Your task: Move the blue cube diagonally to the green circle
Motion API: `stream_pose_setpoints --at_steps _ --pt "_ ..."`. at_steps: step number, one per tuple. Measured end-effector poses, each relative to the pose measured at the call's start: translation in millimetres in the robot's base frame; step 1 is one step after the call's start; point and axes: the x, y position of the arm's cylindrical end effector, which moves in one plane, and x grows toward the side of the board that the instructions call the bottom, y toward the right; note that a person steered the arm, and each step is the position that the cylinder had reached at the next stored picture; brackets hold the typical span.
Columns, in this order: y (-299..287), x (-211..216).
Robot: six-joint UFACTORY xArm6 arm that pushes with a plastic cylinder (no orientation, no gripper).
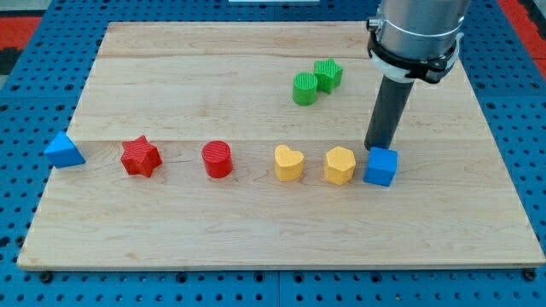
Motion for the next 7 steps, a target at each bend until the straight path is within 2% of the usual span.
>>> stream_pose_setpoints --at_steps 1,3,5,7 --pt "33 -3" --pt "54 60" --pt "18 57" --pt "41 43"
